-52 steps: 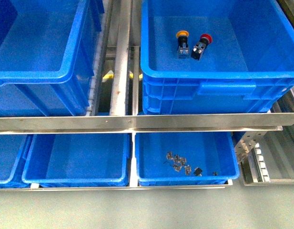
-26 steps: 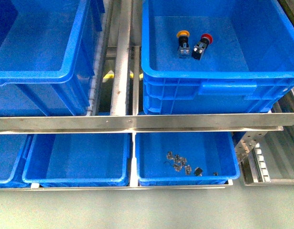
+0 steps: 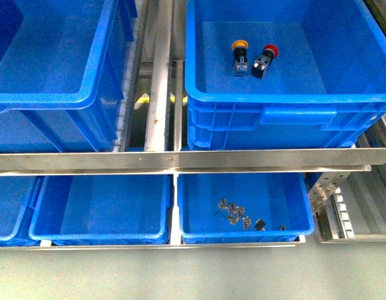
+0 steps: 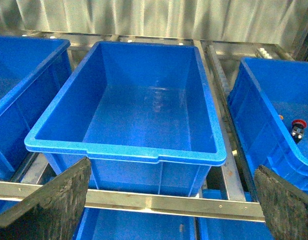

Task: Pick red and yellow buttons and place in box

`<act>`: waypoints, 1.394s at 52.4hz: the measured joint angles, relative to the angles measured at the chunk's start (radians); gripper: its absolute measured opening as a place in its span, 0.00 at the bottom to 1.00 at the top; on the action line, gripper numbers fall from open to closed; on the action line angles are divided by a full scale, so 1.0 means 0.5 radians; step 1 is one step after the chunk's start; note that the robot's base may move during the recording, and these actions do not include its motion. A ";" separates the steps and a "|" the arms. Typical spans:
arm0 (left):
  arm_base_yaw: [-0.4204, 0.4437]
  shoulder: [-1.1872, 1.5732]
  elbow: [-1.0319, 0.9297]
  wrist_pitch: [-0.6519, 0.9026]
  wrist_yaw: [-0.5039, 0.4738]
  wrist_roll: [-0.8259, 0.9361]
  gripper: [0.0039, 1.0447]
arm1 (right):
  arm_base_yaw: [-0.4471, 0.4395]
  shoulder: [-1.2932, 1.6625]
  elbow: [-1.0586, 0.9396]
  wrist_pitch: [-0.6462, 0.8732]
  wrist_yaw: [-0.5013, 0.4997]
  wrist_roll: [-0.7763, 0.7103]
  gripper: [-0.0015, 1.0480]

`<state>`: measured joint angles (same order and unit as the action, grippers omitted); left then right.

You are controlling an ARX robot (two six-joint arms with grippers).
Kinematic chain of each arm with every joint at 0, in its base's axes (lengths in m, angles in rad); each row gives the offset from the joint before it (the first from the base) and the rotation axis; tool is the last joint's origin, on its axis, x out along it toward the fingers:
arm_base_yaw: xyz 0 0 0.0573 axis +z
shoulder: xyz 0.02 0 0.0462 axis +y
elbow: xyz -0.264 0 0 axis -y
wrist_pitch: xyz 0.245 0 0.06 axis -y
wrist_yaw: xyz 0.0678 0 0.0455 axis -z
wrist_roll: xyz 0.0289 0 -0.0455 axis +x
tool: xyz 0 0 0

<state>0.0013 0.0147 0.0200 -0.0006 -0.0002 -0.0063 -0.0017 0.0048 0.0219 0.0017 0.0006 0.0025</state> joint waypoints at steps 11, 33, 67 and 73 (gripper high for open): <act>0.000 0.000 0.000 0.000 0.000 -0.001 0.93 | 0.000 0.000 0.000 0.000 0.000 0.000 0.38; 0.000 0.000 0.000 0.000 0.000 -0.001 0.93 | 0.000 0.000 0.000 0.000 0.000 0.001 0.93; 0.000 0.000 0.000 0.000 0.000 -0.001 0.93 | 0.000 0.000 0.000 0.000 0.000 0.001 0.94; 0.000 0.000 0.000 0.000 0.000 0.000 0.93 | 0.000 0.000 0.000 0.000 0.000 0.001 0.94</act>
<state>0.0013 0.0147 0.0200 -0.0006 -0.0002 -0.0063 -0.0017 0.0048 0.0219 0.0017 0.0006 0.0029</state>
